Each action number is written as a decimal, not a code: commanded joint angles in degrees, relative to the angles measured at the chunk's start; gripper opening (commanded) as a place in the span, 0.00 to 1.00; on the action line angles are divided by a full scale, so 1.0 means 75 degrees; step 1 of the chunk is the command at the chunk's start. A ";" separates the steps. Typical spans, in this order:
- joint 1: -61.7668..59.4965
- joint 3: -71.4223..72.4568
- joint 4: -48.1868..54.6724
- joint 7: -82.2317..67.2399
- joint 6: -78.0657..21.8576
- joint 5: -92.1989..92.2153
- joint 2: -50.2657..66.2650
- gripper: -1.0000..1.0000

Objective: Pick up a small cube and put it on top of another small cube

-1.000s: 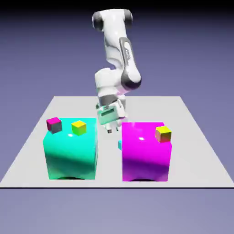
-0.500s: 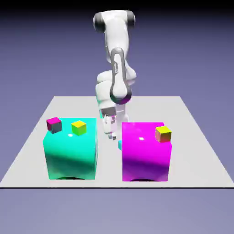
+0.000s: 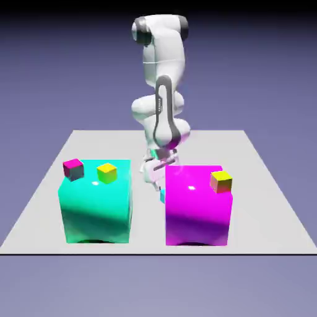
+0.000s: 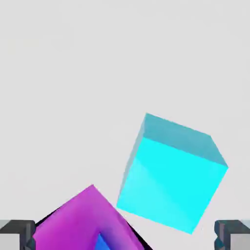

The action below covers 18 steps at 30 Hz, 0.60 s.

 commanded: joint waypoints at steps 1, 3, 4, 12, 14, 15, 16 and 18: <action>-0.0169 0.0225 -0.0068 0.0333 -0.0025 0.0058 -0.0073 0.50; -0.0506 0.0672 -0.0204 0.0997 -0.0073 0.0176 -0.0219 0.50; -0.0516 0.0651 -0.0345 0.1218 0.0024 0.0453 -0.0273 0.50; -0.0901 0.0606 0.0330 -0.0598 -0.0916 0.1910 0.1382 0.50; -0.1030 0.0594 0.0560 -0.1209 -0.1233 0.2385 0.1935 0.50; -0.1095 0.0587 0.0675 -0.1514 -0.1392 0.2623 0.2212 0.50; -0.1159 0.0581 0.0791 -0.1821 -0.1551 0.2862 0.2490 0.50; -0.1161 0.0581 0.0794 -0.1830 -0.1556 0.2869 0.2498 0.00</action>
